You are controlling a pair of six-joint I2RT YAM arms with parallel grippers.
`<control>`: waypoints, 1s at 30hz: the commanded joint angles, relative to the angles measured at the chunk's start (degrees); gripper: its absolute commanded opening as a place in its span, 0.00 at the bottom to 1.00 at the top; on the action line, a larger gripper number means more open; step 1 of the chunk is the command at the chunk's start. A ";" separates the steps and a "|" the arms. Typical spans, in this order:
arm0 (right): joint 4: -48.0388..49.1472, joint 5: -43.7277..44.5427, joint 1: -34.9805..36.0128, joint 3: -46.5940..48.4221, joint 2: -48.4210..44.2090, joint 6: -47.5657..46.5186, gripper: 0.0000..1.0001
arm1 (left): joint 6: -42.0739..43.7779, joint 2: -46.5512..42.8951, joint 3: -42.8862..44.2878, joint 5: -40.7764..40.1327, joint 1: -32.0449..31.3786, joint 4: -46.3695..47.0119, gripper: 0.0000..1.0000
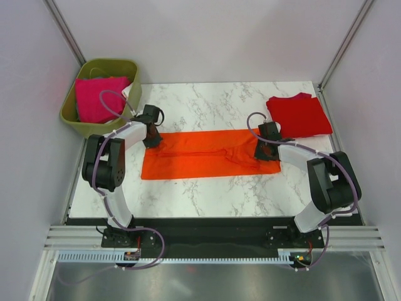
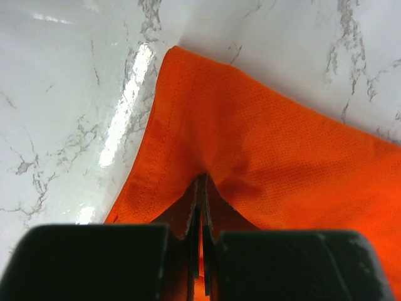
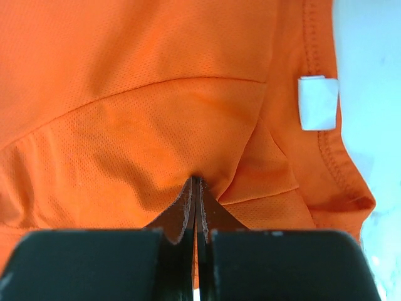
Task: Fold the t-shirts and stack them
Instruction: Fold the tshirt
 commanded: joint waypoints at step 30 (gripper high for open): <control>-14.45 -1.16 0.58 65.70 51.00 2.93 0.00 | -22.82 -25.73 -34.44 3.66 -23.99 -0.22 0.02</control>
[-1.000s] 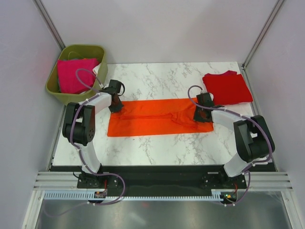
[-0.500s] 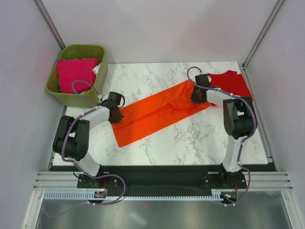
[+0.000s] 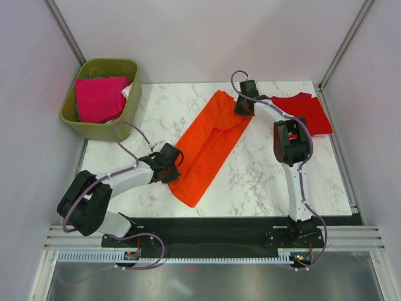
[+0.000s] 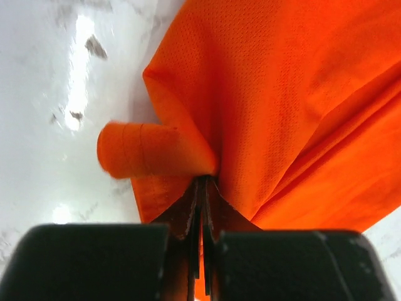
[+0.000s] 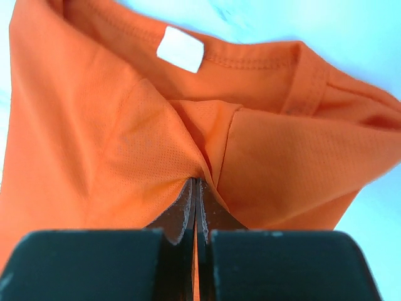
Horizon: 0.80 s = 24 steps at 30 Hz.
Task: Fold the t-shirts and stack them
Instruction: Fold the tshirt
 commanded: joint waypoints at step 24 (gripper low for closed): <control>-6.90 5.89 5.52 21.44 6.61 -11.40 0.43 | -17.03 -13.23 -0.35 1.00 -25.63 -6.36 0.05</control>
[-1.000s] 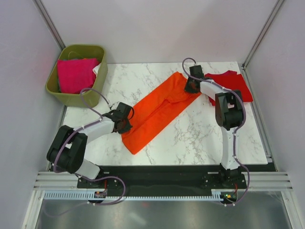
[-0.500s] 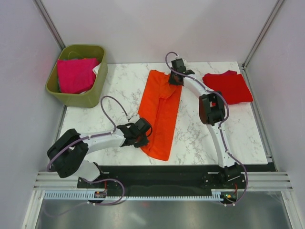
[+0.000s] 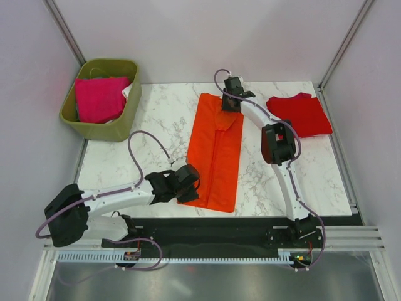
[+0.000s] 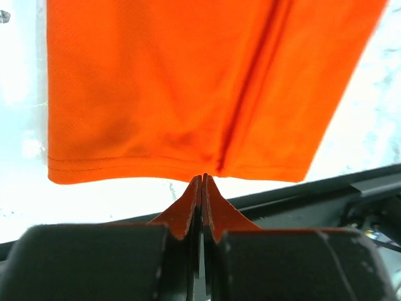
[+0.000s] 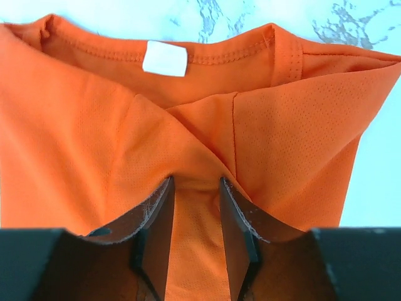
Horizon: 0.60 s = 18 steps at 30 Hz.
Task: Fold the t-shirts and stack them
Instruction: Fold the tshirt
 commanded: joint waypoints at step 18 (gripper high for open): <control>6.52 -2.95 0.06 -21.50 -24.73 -2.24 0.09 | 7.71 -2.02 -1.07 -2.97 11.58 -3.45 0.04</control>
